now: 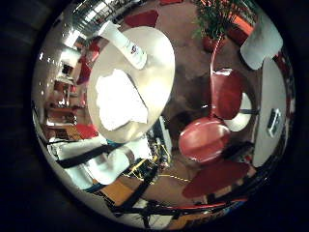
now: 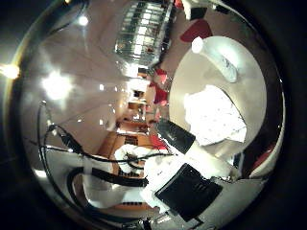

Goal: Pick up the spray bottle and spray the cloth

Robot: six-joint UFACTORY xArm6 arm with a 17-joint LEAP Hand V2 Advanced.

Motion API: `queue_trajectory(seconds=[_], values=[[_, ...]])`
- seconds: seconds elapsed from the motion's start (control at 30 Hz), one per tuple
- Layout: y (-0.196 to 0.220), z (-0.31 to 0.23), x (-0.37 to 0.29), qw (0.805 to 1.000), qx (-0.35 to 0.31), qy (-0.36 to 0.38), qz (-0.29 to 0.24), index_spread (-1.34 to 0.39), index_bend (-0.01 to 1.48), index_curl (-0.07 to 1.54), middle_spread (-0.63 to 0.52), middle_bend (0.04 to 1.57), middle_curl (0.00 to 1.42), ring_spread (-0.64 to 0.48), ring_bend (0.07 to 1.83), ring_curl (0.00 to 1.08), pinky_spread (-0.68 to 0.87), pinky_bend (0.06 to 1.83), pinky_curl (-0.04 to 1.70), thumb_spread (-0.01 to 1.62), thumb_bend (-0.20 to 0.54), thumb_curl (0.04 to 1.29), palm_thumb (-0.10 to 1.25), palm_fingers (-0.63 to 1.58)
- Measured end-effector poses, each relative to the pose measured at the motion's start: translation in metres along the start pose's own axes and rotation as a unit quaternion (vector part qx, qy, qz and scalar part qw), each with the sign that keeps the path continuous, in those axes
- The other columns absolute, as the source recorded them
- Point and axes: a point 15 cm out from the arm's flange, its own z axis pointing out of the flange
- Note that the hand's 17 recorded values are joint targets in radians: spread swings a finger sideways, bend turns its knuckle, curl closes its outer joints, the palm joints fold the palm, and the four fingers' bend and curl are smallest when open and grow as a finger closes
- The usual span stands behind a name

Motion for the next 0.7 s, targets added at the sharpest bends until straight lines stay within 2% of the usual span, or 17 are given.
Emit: queue_trajectory(seconds=[0.07,0.17,0.47,0.7], values=[[-0.007,0.009,0.012,0.999,0.034,-0.029,0.007,-0.33,0.25,0.38,0.02,0.21,0.35,0.21,0.19,0.22,0.42,0.18,0.25,1.07,-0.021,0.28,0.58,0.35],[-0.011,0.015,0.03,0.998,0.058,-0.036,0.009,-0.31,0.22,0.39,0.01,0.21,0.36,0.21,0.2,0.22,0.42,0.18,0.24,1.06,-0.021,0.29,0.59,0.35],[0.007,0.057,0.079,0.995,0.087,-0.043,0.027,-0.26,0.14,0.32,0.03,0.22,0.36,0.21,0.25,0.24,0.4,0.23,0.27,1.05,-0.023,0.29,0.6,0.26],[-0.01,0.085,0.1,0.992,0.11,-0.059,0.03,-0.24,0.14,0.27,0.05,0.23,0.37,0.21,0.31,0.26,0.4,0.28,0.3,1.03,-0.024,0.3,0.59,0.21]])
